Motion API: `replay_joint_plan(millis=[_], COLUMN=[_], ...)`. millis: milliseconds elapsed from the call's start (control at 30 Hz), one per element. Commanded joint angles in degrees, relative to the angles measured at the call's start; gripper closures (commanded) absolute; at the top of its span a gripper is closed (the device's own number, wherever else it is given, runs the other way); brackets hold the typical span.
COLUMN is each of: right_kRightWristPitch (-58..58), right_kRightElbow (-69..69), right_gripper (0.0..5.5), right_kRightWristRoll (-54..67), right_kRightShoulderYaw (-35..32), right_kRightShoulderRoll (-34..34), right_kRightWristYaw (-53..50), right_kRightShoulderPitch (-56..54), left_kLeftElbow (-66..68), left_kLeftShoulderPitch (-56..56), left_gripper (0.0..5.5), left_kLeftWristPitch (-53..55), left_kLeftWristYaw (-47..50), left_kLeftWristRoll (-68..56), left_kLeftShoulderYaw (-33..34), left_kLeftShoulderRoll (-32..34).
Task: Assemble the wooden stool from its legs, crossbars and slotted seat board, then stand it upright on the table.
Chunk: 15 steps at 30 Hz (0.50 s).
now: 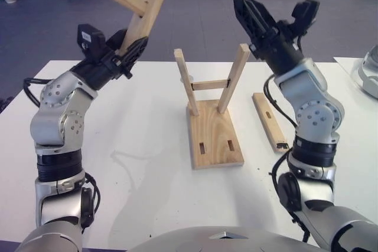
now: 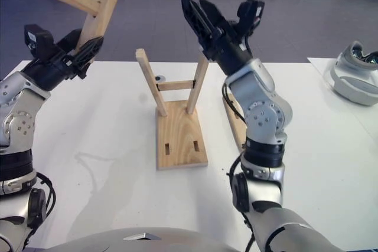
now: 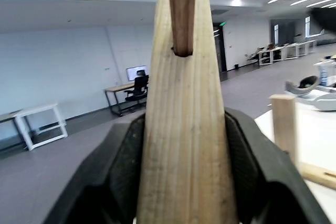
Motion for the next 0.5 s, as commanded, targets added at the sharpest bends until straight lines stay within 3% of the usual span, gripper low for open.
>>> replay_joint_plan(millis=[33,200,400,500], right_kRightWristPitch=[3.11,3.39,5.06,5.58], right_kRightElbow=[2.57,0.33,-2.46,-5.35], right_gripper=[2.28,2.28,3.32,4.13], right_kRightWristRoll=[7.42,15.24,18.49,21.50], right_kRightShoulderYaw=[-1.70,-4.28,-4.17,-4.63], right_kRightShoulderRoll=[4.09,5.11,4.10,3.61], right_kRightWristYaw=[-5.57,-9.72,-15.16,-18.49], right_kRightShoulderPitch=[-3.99,-3.98,1.77,6.22], left_kLeftElbow=[-6.12,-8.02,-9.18,-10.68], left_kLeftShoulderPitch=[-1.68,-0.19,1.42,3.17], left_gripper=[3.47,3.47,3.47,3.47], left_kLeftWristPitch=[2.49,2.61,1.88,1.82], left_kLeftWristYaw=[-1.55,-3.20,-4.63,-5.39], left_kLeftWristRoll=[0.51,1.24,1.78,1.56], left_kLeftShoulderYaw=[-8.48,-11.50,-12.35,-13.30], left_kLeftShoulderRoll=[-1.19,-0.45,0.38,0.31])
